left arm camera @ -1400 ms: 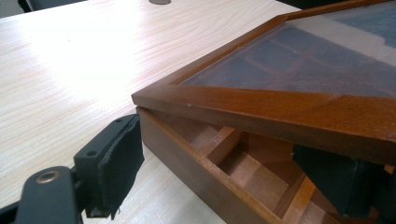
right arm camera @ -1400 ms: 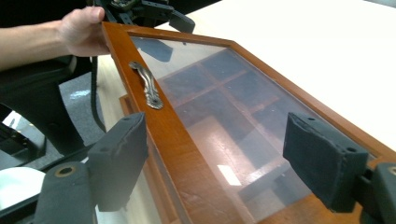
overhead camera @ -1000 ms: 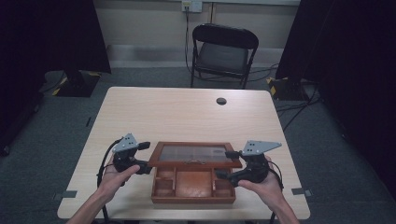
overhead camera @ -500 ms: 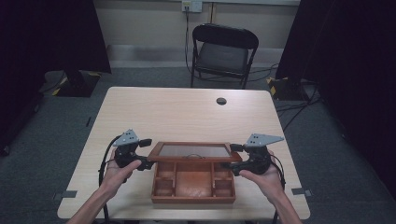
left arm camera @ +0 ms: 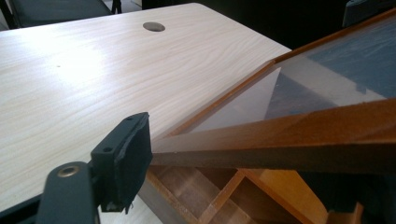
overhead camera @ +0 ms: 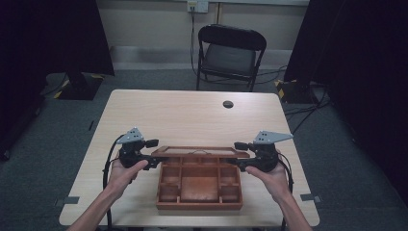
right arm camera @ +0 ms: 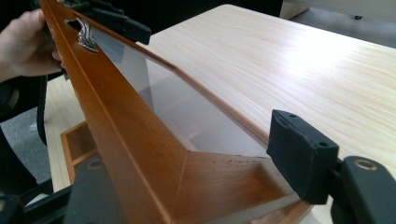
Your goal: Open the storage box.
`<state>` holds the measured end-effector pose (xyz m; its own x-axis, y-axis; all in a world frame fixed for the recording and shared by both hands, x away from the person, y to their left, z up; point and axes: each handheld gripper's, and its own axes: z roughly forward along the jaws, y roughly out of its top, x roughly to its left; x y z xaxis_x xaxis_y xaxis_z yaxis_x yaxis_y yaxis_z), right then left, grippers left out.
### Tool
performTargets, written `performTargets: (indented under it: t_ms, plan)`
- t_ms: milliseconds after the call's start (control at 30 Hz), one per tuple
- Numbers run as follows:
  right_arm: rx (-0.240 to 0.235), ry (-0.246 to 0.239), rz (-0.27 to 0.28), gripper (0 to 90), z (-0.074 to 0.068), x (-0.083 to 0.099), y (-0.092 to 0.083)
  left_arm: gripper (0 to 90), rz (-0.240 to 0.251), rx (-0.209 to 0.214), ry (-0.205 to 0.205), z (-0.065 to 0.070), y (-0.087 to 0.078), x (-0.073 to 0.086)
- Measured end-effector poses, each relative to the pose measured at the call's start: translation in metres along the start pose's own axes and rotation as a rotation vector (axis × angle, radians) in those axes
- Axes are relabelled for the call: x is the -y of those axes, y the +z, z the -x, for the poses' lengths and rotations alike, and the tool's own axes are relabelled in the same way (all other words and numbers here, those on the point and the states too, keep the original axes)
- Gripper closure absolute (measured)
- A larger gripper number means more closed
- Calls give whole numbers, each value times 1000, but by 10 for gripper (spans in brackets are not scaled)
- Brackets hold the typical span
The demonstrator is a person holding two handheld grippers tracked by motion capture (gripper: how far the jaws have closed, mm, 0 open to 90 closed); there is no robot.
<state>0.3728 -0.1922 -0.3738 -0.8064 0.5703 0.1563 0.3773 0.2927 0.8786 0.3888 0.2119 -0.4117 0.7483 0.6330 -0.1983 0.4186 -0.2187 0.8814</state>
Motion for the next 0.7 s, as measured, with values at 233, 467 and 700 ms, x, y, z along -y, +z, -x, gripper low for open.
performTargets:
  t_ms: [233, 467, 700]
  plan:
    - [8, 11, 9, 349, 5, -7, 3, 269, -7, -33, 39, 1, 0, -9]
    - [6, 23, 27, 383, 12, -11, 6, 330, -6, -39, 52, 0, 4, -13]
    - [10, 47, 36, 384, 21, -11, 10, 411, 5, -24, 64, -1, 8, -17]
